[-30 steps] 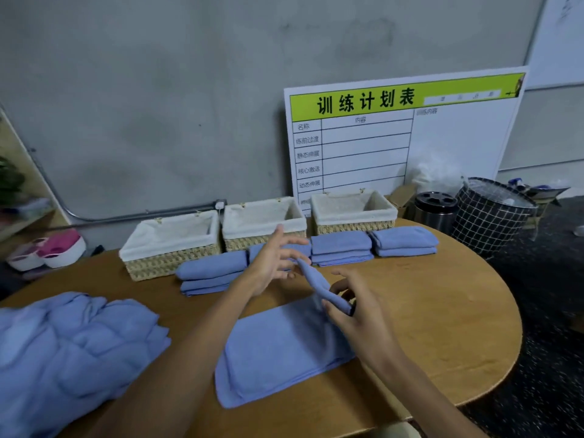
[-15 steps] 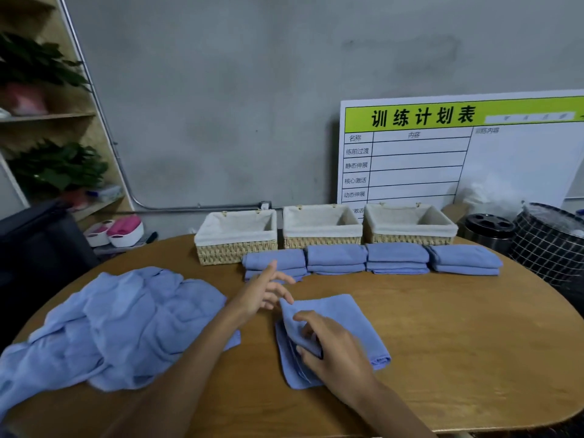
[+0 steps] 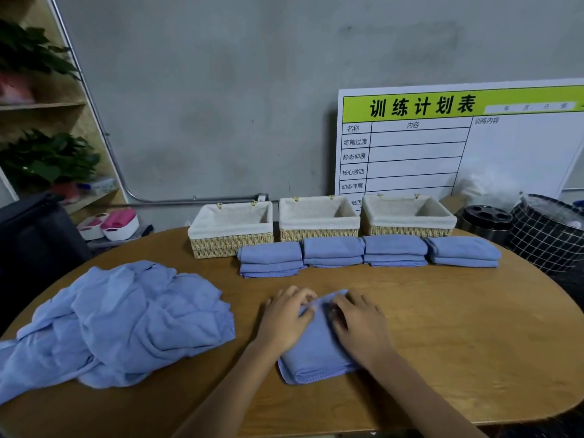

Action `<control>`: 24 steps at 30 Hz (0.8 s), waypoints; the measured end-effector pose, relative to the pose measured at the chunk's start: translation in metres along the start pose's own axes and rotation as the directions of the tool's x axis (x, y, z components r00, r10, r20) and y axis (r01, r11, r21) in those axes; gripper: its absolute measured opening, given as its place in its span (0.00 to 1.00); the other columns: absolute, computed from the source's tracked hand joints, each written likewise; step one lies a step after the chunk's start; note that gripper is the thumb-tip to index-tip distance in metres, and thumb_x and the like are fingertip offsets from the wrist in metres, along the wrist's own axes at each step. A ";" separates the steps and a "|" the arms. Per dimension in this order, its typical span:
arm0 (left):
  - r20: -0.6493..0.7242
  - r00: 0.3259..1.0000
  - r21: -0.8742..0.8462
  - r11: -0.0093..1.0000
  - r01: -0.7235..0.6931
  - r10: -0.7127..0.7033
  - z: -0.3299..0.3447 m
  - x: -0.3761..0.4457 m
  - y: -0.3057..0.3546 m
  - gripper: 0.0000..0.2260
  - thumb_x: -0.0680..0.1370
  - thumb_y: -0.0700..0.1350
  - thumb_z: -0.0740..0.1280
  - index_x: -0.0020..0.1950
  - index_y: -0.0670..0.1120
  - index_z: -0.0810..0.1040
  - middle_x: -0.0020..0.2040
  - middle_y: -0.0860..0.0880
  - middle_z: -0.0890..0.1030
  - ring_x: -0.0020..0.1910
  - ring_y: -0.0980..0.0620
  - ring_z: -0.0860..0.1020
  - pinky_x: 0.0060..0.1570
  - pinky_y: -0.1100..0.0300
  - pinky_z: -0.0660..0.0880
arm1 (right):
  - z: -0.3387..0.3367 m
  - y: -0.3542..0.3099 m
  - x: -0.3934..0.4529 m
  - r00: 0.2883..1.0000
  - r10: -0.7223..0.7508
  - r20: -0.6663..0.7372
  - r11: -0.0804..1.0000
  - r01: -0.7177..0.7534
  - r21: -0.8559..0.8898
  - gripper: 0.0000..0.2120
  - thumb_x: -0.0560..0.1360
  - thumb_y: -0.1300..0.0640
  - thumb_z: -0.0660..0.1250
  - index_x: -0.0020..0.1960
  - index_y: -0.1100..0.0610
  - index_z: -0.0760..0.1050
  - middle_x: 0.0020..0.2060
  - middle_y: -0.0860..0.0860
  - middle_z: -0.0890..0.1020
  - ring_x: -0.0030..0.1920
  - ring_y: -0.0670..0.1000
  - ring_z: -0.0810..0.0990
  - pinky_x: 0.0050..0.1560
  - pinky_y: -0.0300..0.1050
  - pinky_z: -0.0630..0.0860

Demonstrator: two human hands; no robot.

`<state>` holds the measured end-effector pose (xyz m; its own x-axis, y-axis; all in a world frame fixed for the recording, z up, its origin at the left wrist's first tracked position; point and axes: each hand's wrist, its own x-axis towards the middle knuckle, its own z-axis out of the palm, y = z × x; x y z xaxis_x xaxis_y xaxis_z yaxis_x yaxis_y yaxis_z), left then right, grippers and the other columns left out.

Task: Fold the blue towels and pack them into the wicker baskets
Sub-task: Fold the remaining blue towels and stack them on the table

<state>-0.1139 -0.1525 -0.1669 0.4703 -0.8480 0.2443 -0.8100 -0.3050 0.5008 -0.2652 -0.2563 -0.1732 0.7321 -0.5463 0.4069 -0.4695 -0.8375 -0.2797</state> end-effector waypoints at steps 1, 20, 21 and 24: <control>0.005 1.000 0.059 0.998 0.014 -0.014 0.005 -0.002 -0.004 0.09 0.83 0.56 0.60 0.62 0.59 0.74 0.56 0.58 0.75 0.57 0.56 0.71 0.57 0.54 0.68 | 0.003 0.008 -0.002 0.998 0.032 0.045 0.999 -0.032 -0.013 0.14 0.80 0.45 0.54 0.54 0.48 0.76 0.51 0.48 0.75 0.50 0.54 0.76 0.45 0.48 0.70; 0.337 0.941 0.002 1.000 0.019 -0.019 -0.054 0.016 -0.025 0.22 0.79 0.65 0.63 0.71 0.60 0.69 0.51 0.60 0.79 0.47 0.61 0.78 0.47 0.59 0.75 | -0.022 0.045 0.035 0.939 0.122 0.323 0.891 -0.246 0.380 0.13 0.72 0.47 0.75 0.48 0.52 0.75 0.42 0.45 0.80 0.42 0.46 0.77 0.40 0.43 0.72; 0.318 0.947 -0.086 0.994 0.064 -0.034 -0.054 0.023 -0.022 0.22 0.80 0.64 0.63 0.71 0.60 0.69 0.54 0.60 0.79 0.50 0.61 0.78 0.52 0.58 0.76 | -0.022 0.046 0.044 0.936 0.074 0.345 0.867 -0.232 0.442 0.12 0.71 0.49 0.76 0.47 0.52 0.77 0.42 0.45 0.81 0.41 0.44 0.78 0.41 0.43 0.73; 0.318 0.946 -0.323 0.930 0.175 -0.067 -0.046 0.044 -0.016 0.23 0.80 0.62 0.63 0.73 0.59 0.68 0.61 0.58 0.79 0.59 0.58 0.77 0.63 0.54 0.74 | -0.018 0.045 0.066 0.915 -0.065 0.399 0.789 -0.197 0.581 0.09 0.71 0.53 0.78 0.48 0.54 0.81 0.43 0.45 0.83 0.40 0.40 0.79 0.42 0.39 0.75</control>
<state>-0.0641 -0.1650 -0.1264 0.3881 -0.9192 -0.0665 -0.5583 -0.2919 0.7766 -0.2465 -0.3302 -0.1433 0.8971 -0.4398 0.0437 -0.2281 -0.5454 -0.8065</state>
